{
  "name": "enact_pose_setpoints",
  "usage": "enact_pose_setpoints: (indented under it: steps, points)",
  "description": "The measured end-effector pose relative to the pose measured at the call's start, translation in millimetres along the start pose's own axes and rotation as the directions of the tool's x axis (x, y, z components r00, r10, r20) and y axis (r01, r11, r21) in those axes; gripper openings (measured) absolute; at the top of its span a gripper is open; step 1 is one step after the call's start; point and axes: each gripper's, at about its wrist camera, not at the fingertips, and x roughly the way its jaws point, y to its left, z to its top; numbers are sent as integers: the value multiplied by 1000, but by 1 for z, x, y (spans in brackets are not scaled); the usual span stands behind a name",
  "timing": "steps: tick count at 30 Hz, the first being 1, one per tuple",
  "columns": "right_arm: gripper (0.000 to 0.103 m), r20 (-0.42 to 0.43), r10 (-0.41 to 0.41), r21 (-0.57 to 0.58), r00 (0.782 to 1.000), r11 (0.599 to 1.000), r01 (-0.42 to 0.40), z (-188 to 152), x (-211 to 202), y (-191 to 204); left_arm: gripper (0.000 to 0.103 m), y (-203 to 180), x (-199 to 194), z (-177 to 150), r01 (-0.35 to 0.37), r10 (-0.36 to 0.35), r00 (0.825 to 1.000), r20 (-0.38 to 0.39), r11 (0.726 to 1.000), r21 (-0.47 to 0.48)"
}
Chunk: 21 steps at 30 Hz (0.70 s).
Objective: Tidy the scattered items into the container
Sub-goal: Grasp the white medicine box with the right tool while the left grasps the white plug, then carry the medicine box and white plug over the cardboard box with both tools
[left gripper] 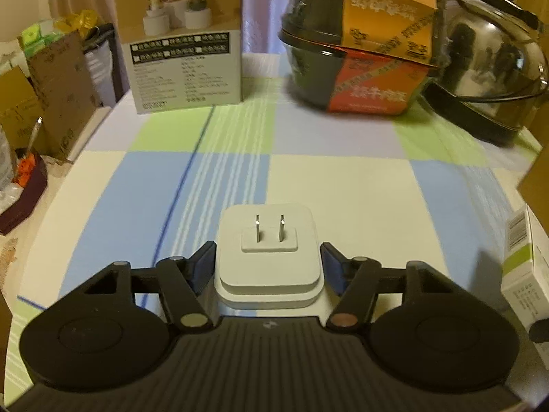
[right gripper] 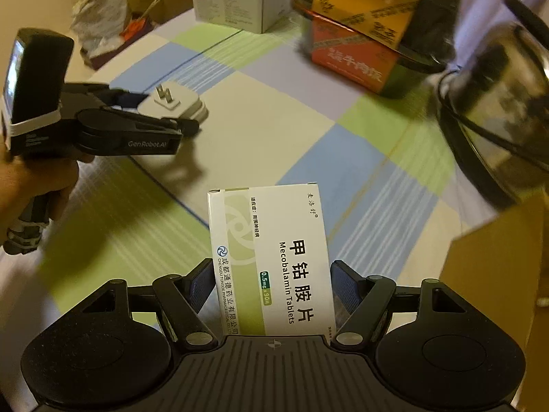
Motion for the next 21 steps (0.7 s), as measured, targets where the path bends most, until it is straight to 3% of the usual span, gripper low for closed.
enact_pose_setpoints:
  steps: [10,21]
  points:
    - [75,57,-5,134,998,991,-3,-57,-51,27,60,-47,-87,-50,79,-72,993,-92,994,72]
    - [75,0,-37,201,999,979,36,-154,-63,73,61,-94,-146,-118,126,-103,979,-174,983,132]
